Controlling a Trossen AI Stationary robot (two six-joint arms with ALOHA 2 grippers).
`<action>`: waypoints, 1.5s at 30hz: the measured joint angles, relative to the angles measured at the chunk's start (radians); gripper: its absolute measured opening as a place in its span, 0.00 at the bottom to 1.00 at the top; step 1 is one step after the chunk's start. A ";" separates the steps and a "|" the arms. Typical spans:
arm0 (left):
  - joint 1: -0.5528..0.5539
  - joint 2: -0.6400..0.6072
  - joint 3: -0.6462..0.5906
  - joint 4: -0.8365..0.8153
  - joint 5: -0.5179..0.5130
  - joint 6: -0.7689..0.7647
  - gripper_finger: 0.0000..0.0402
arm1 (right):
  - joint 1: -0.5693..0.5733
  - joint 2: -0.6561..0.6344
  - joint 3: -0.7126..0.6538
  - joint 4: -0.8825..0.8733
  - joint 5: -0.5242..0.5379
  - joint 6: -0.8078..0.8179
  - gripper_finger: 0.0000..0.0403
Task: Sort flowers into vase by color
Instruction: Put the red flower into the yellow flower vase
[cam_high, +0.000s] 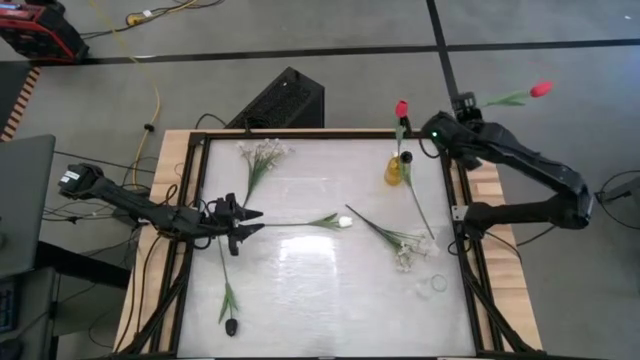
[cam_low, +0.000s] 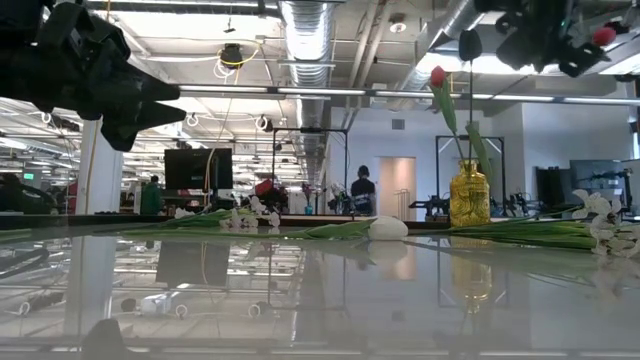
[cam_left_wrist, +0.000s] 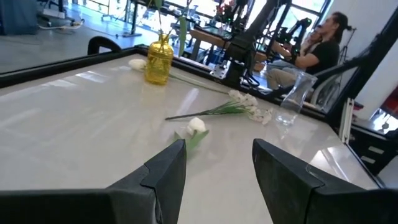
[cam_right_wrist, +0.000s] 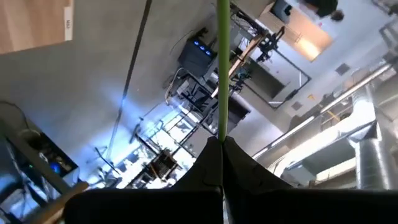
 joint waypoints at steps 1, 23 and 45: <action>0.000 0.000 0.000 -0.002 0.000 -0.006 0.43 | 0.007 0.000 -0.017 0.012 -0.001 -0.019 0.05; 0.000 0.000 0.000 -0.070 -0.057 -0.059 0.43 | 0.103 0.048 -0.263 0.252 0.021 -0.090 0.04; 0.000 0.000 0.000 -0.078 -0.056 -0.061 0.43 | 0.137 0.050 -0.281 0.304 0.033 -0.101 0.04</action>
